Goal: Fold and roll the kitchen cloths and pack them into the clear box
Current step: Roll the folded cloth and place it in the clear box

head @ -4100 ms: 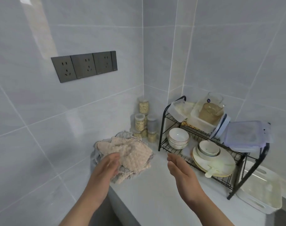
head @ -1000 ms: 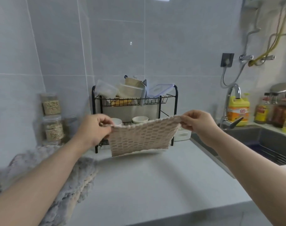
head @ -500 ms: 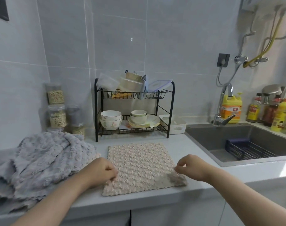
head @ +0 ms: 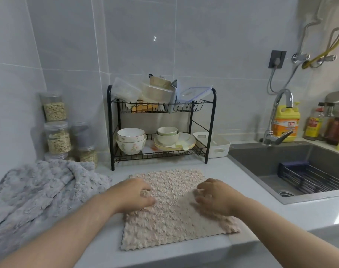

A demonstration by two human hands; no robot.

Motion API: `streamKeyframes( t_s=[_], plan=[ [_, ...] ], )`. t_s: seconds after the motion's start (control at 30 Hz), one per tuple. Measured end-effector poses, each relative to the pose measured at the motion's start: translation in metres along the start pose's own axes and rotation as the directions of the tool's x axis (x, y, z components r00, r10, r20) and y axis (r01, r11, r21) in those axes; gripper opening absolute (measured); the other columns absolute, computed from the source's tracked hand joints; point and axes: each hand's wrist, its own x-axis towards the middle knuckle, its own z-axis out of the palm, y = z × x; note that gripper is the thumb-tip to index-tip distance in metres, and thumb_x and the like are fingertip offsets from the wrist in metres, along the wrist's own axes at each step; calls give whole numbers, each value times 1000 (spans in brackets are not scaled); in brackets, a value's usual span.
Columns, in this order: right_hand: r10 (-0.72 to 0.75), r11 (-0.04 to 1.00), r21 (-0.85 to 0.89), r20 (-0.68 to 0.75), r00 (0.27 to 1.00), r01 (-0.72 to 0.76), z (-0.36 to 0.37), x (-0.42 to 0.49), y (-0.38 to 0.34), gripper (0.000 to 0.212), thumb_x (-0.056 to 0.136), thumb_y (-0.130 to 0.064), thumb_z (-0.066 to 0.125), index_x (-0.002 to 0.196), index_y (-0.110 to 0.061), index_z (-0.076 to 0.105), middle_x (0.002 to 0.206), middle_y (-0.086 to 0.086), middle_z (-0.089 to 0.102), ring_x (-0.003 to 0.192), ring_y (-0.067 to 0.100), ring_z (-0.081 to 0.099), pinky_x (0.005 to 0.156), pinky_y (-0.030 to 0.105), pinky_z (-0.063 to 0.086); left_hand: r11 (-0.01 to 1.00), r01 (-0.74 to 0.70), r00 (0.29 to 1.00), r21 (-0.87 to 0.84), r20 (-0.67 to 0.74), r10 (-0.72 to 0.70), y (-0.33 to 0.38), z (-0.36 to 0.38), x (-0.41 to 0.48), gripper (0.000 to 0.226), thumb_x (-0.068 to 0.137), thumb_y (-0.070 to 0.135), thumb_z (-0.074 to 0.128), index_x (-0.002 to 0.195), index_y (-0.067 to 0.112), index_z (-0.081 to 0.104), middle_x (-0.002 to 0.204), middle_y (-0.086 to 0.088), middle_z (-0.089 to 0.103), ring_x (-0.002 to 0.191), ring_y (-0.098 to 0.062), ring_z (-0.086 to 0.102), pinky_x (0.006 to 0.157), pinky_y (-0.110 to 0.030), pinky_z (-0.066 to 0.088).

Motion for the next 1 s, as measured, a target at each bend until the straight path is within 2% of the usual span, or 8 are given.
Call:
streamKeyframes(
  t_s=[0.1, 0.2, 0.3, 0.43, 0.53, 0.67, 0.83, 1.0],
  plan=[
    [58, 998, 6, -32, 998, -57, -6, 35, 6, 47, 93, -47, 44, 130, -21, 57, 130, 1, 55, 119, 22, 54, 101, 39, 46, 992, 125, 990, 0, -60, -125, -13, -15, 36, 46, 92, 52, 47, 125, 22, 59, 137, 0, 53, 119, -17, 53, 98, -35, 45],
    [110, 994, 0, -36, 993, -110, -2, 73, 16, 39, 93, -28, 47, 128, -15, 57, 129, 5, 56, 119, 25, 54, 98, 38, 46, 982, 186, 981, 34, -60, -184, -31, -14, 71, 26, 96, 34, 44, 87, 14, 58, 109, -5, 59, 93, -19, 57, 74, -31, 46],
    [149, 989, -2, -52, 988, -149, 5, 105, 25, 41, 96, -16, 42, 137, -16, 51, 140, 5, 50, 127, 24, 49, 102, 34, 42, 970, 234, 972, 68, -50, -231, -48, -3, 96, 26, 96, 22, 41, 70, 17, 44, 87, -3, 50, 80, -20, 51, 62, -30, 36],
    [201, 979, -23, -13, 979, -202, 12, 134, 36, 47, 97, -9, 37, 143, -13, 41, 143, 10, 45, 128, 29, 47, 103, 37, 42, 964, 249, 967, 89, -71, -244, -58, 6, 110, 24, 98, 26, 46, 78, 14, 48, 90, -3, 47, 83, -20, 49, 68, -29, 36],
    [208, 978, -29, 5, 978, -208, 15, 144, 39, 38, 96, -11, 38, 131, -13, 52, 132, 9, 47, 119, 27, 51, 95, 35, 44, 962, 273, 953, 13, -143, -268, -61, 7, 113, 22, 94, 26, 56, 75, 16, 56, 83, 0, 54, 74, -15, 52, 64, -28, 38],
    [197, 979, 56, -64, 978, -194, 10, 140, 31, 28, 95, -14, 43, 117, -14, 61, 121, 8, 53, 112, 23, 52, 86, 30, 42, 950, 298, 928, -96, -203, -311, -58, 3, 108, 20, 94, 24, 55, 74, 24, 50, 81, 5, 55, 68, -10, 50, 55, -28, 34],
    [239, 946, 273, -225, 945, -174, -8, 111, 22, 20, 87, -9, 48, 100, -11, 63, 96, 7, 66, 85, 26, 61, 73, 37, 55, 903, 240, 897, -356, -275, -347, -49, -10, 90, 5, 92, 20, 57, 90, 20, 53, 85, -1, 63, 74, -18, 63, 60, -30, 46],
    [274, 886, 451, -313, 909, -112, -34, 75, 14, 18, 94, -6, 45, 96, -11, 62, 82, 7, 70, 75, 26, 68, 68, 39, 57, 758, 194, 869, -622, -249, -427, -31, -27, 59, 18, 88, -2, 58, 98, 12, 54, 80, -12, 67, 64, -25, 69, 56, -35, 56]
  ],
)
